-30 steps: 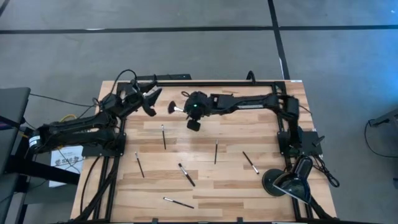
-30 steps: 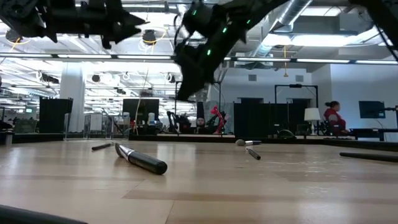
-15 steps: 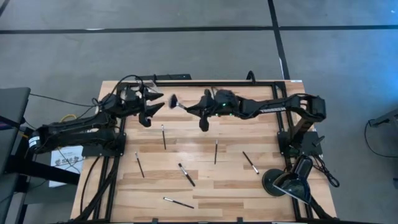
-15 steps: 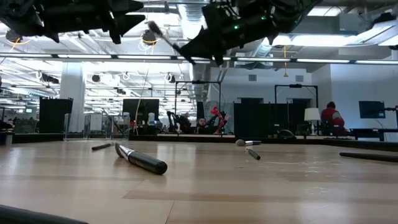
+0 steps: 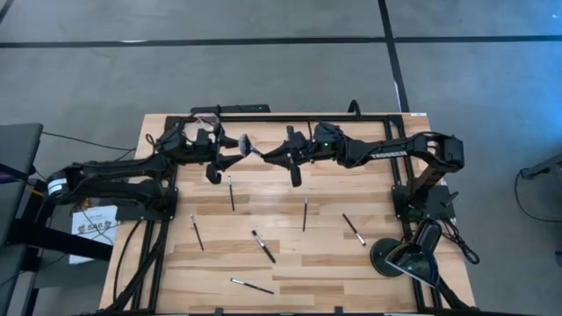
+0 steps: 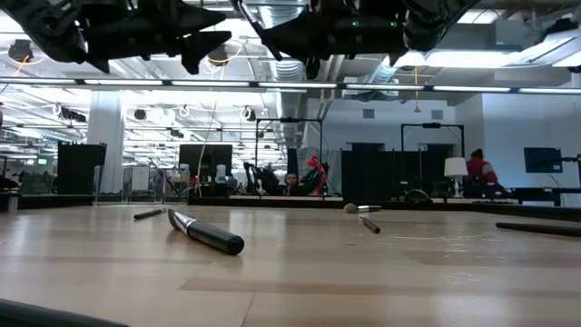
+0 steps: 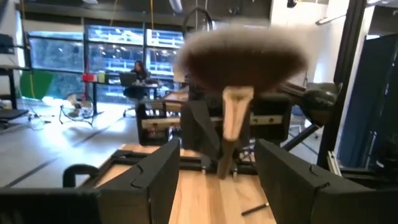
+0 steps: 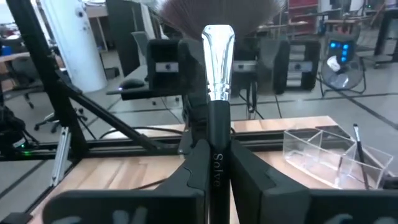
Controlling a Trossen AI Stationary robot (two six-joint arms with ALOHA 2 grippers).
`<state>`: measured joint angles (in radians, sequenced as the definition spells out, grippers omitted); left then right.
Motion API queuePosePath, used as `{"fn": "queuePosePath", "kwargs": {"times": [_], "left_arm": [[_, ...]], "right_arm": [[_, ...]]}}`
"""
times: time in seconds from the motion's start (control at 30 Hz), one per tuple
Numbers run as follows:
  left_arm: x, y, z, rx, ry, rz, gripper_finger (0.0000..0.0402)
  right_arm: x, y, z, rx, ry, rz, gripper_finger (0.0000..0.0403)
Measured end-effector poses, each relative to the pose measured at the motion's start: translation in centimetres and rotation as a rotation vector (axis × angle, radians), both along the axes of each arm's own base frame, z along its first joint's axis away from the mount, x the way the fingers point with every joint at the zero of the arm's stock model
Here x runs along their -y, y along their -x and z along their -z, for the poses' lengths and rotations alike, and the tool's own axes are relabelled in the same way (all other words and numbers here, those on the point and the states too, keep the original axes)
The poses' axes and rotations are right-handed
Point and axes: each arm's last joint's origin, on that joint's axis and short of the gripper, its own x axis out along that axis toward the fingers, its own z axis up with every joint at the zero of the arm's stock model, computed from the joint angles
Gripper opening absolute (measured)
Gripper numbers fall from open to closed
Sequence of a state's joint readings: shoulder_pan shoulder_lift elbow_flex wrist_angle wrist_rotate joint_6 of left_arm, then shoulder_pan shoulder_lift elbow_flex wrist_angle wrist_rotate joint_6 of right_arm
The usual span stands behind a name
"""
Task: Put items in baskets/containers
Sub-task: Put the highlighter brush into the transparent bin
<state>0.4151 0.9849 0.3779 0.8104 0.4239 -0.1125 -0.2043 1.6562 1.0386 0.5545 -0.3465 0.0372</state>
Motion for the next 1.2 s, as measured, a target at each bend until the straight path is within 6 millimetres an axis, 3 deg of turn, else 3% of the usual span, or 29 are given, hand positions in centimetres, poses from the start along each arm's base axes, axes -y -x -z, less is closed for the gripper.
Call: {"fn": "queuePosePath", "kwargs": {"times": [0.27,0.5,0.93,1.2], "left_arm": [[-0.1,-0.6,-0.2,0.008,-0.01,0.008,0.0205],[1.6,-1.0,-0.9,0.092,-0.043,0.091,0.0205],[1.9,-4.3,-0.7,0.091,-0.04,-0.042,0.0205],[2.3,-4.7,-1.0,0.132,-0.049,-0.021,0.0204]], "right_arm": [[-0.1,0.0,0.0,0.001,-0.001,-0.021,0.0028],[0.0,0.0,-0.2,0.015,0.003,0.002,0.0034],[-0.3,-0.1,-0.2,0.017,-0.004,-0.003,0.0034],[-0.2,0.0,0.0,-0.007,-0.008,-0.001,0.0034]]}}
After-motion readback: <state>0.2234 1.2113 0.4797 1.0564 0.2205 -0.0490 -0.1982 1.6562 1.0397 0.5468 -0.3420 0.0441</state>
